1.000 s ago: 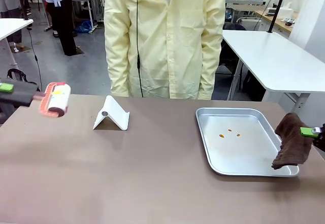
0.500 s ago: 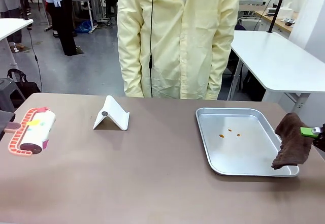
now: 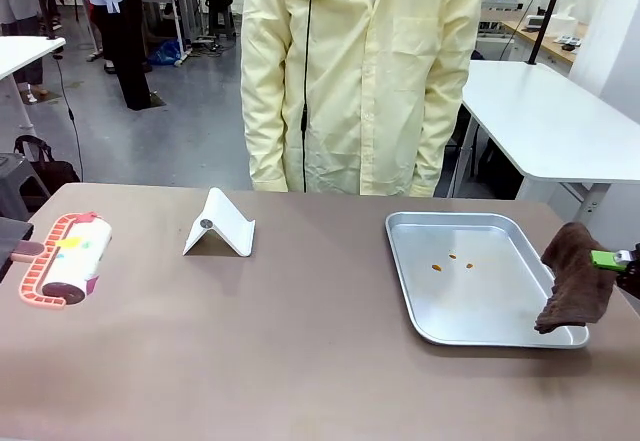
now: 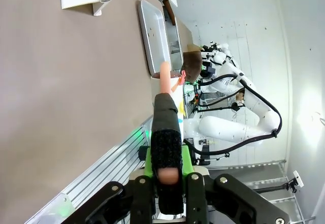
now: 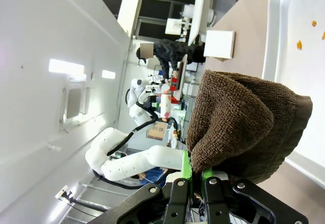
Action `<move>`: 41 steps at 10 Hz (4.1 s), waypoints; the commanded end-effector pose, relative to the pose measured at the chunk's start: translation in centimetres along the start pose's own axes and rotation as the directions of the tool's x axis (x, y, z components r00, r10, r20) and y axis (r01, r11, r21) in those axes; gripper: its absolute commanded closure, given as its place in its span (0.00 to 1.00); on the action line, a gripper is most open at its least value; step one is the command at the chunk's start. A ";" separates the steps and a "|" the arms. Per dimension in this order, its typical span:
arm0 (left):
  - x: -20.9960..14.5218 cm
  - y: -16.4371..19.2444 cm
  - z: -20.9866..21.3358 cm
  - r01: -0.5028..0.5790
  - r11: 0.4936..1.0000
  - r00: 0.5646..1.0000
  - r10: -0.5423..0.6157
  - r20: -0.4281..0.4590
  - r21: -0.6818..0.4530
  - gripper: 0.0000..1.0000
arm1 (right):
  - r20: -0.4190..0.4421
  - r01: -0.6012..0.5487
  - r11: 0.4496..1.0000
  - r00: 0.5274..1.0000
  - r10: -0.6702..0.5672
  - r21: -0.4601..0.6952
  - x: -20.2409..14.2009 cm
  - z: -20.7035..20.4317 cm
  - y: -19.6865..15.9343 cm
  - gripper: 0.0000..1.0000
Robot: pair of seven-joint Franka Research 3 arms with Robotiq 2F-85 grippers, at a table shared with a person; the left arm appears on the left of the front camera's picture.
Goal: Clean the surface of the table.
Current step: If a person points to the right, clean the right side of the table with your right hand, and if they point to the left, clean the left side with your left hand, then clean the area not pointed to by the person.
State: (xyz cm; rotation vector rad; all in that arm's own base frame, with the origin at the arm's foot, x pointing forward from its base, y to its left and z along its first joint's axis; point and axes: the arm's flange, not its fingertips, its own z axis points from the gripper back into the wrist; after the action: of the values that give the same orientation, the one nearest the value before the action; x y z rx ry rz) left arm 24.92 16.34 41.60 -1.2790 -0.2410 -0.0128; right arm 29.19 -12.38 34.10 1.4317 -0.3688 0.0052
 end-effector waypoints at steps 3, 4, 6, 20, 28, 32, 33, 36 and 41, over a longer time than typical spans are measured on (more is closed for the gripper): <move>0.0 -0.2 0.1 0.003 1.000 1.000 -0.003 -0.002 -0.005 0.78 | 0.017 0.000 1.000 1.000 0.000 0.010 0.4 -0.3 0.3 1.00; 0.0 -0.2 0.1 0.003 1.000 1.000 -0.003 -0.002 -0.005 0.78 | 0.017 0.000 1.000 1.000 0.000 0.010 0.4 -0.3 0.3 1.00; 0.0 -0.2 0.1 0.003 1.000 1.000 -0.003 -0.002 -0.005 0.78 | 0.017 0.000 1.000 1.000 0.000 0.010 0.4 -0.3 0.3 1.00; 0.0 -0.2 0.1 0.003 1.000 1.000 -0.003 -0.002 -0.005 0.78 | 0.000 0.000 1.000 1.000 0.000 0.000 0.0 0.0 0.0 0.92; 0.0 -0.2 0.1 0.003 1.000 1.000 -0.003 -0.002 -0.005 0.78 | -0.202 0.002 0.777 0.965 -0.167 -0.630 15.7 -5.9 3.3 0.92; 0.0 -0.2 0.1 0.003 1.000 1.000 -0.003 -0.002 -0.005 0.78 | -0.202 0.014 0.670 0.949 -0.244 -0.742 19.7 -8.5 -1.8 0.92; 0.0 -0.2 0.1 0.003 1.000 1.000 -0.003 -0.002 -0.005 0.78 | -0.203 0.018 0.681 0.948 -0.244 -0.732 20.0 -9.3 -3.3 0.92; 0.0 -0.2 0.1 0.003 1.000 1.000 -0.003 -0.002 -0.005 0.78 | -0.227 0.011 0.753 0.950 -0.213 -0.658 21.0 -12.1 -7.2 0.92; 0.0 -0.2 0.1 0.003 1.000 1.000 -0.003 -0.002 -0.005 0.78 | -0.395 -0.019 0.843 0.889 -0.232 -0.537 20.3 -19.1 -9.9 0.92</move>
State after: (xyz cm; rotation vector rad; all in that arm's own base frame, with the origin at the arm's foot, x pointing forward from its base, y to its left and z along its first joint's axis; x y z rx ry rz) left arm 24.95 16.35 41.58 -1.2792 -0.2396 -0.0125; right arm 54.53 -0.07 27.63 0.8170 0.0944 0.0890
